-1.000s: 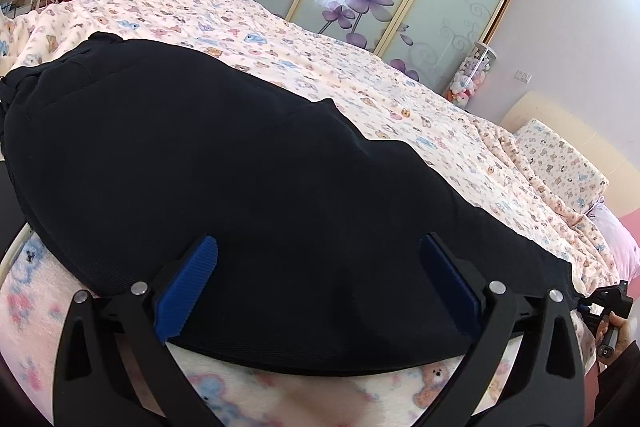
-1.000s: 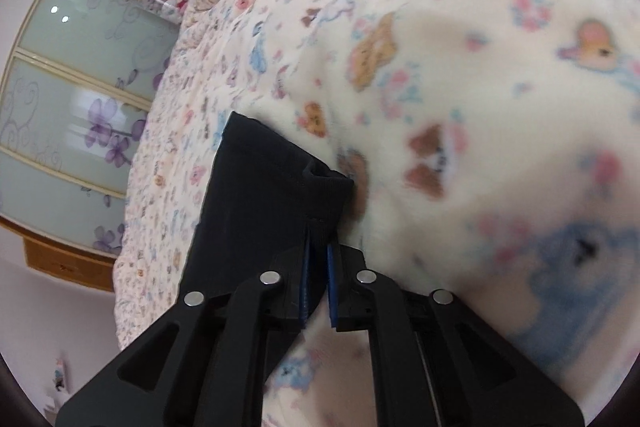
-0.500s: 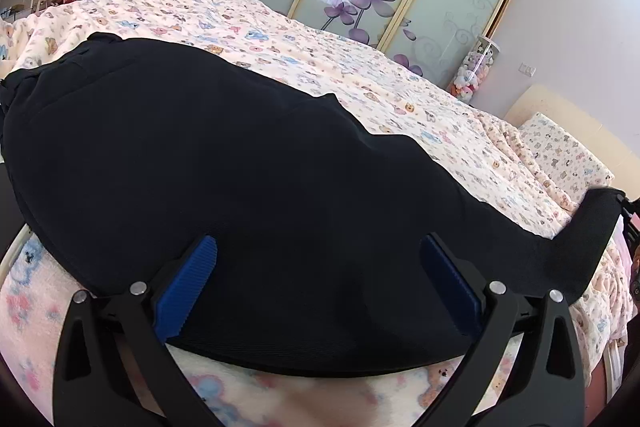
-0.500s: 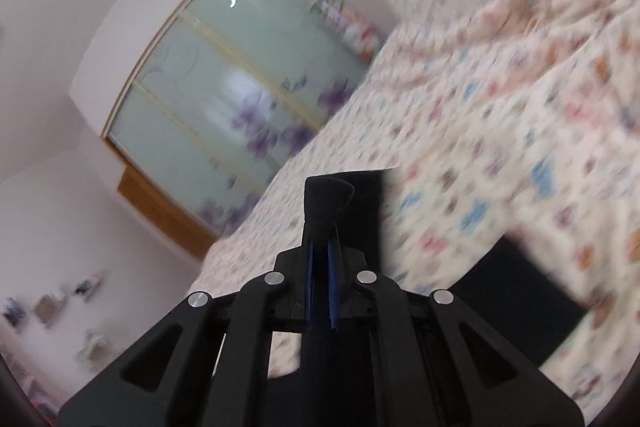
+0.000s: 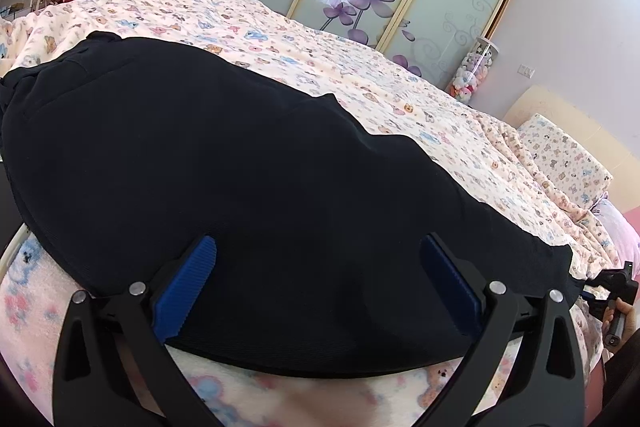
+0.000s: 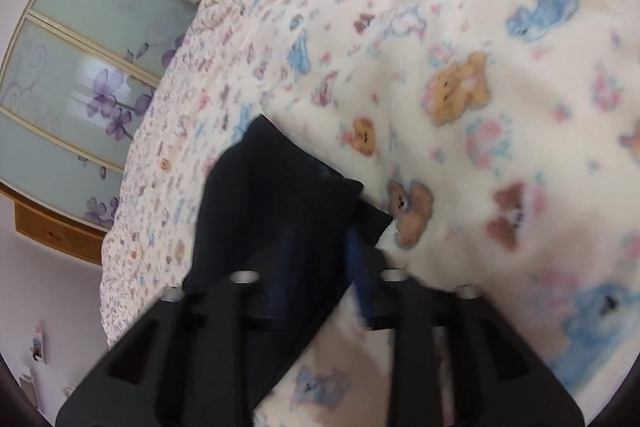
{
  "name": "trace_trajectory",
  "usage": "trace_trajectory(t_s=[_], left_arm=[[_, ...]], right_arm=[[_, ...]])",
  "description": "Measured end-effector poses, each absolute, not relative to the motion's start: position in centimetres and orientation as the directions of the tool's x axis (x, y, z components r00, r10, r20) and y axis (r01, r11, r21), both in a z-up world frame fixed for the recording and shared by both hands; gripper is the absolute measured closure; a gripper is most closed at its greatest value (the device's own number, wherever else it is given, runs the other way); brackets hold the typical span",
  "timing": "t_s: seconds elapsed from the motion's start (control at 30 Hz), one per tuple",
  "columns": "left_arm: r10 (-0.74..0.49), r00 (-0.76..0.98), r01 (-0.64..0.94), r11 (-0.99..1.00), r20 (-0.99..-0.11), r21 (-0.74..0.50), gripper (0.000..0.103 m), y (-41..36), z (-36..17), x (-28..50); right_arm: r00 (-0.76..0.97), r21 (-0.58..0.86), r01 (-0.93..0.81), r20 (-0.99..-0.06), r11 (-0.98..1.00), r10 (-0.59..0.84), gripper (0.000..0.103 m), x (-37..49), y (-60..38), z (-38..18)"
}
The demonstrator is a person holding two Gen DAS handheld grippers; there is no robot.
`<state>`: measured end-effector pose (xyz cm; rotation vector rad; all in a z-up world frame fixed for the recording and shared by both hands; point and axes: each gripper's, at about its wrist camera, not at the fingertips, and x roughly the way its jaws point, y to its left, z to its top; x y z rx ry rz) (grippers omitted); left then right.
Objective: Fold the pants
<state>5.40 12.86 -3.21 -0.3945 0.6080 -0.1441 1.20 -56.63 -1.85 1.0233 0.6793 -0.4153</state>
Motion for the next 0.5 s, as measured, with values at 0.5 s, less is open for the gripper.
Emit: trace_trajectory(t_s=[0.5], left_arm=[[-0.245,0.814,0.016,0.916,-0.527,-0.4,0.002,12.8,-3.2,5.4]], right_arm=[[0.745,0.665,0.595,-0.667,0.451,-0.001,0.052,1.1,-56.9,-4.0]])
